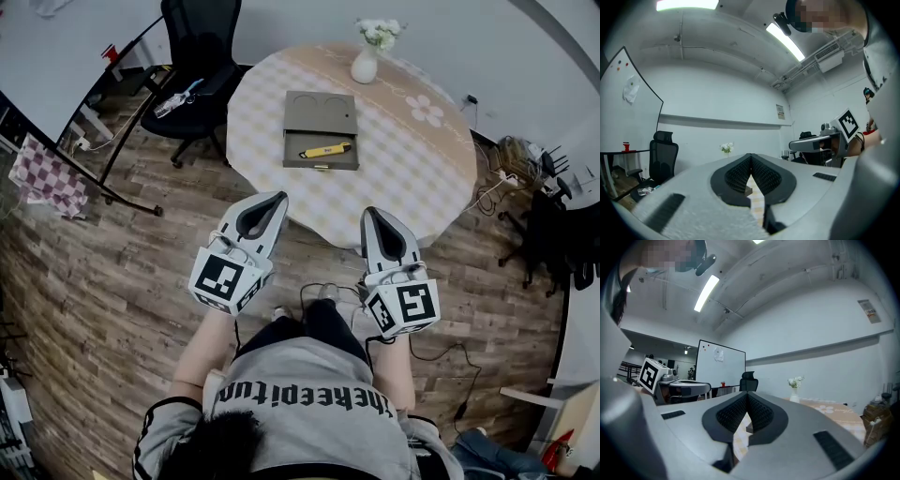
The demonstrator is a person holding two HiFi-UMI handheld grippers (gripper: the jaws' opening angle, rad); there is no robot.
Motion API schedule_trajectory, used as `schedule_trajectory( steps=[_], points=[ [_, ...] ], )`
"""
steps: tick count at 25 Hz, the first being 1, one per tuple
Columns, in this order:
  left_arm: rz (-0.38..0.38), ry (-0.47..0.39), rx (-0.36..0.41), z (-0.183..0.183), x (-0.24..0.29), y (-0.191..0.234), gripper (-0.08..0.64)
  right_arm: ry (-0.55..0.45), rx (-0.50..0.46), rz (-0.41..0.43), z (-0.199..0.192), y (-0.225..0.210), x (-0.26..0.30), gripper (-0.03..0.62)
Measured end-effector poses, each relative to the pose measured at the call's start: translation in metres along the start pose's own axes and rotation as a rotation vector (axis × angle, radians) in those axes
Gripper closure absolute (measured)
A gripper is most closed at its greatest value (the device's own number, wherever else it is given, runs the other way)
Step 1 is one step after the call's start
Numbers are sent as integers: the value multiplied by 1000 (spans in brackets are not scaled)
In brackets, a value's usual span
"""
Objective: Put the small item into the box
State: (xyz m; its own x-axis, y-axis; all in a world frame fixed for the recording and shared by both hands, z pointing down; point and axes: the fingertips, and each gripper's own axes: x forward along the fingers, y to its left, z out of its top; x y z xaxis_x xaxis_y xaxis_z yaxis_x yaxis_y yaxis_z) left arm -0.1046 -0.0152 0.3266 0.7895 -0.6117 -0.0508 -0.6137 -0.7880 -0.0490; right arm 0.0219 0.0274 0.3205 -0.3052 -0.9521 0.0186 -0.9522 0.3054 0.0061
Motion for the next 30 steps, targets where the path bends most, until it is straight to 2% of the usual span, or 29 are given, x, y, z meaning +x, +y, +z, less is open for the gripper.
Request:
schedule_trajectory(
  steps=[21,30],
  points=[
    [-30,-39,-7,8,-21,7,545,-2,-16,-25,1,26,-4,586],
    [-54,-53,-37,10,-22,4,545,2,-22,-23,2,29,-5,586]
  ],
)
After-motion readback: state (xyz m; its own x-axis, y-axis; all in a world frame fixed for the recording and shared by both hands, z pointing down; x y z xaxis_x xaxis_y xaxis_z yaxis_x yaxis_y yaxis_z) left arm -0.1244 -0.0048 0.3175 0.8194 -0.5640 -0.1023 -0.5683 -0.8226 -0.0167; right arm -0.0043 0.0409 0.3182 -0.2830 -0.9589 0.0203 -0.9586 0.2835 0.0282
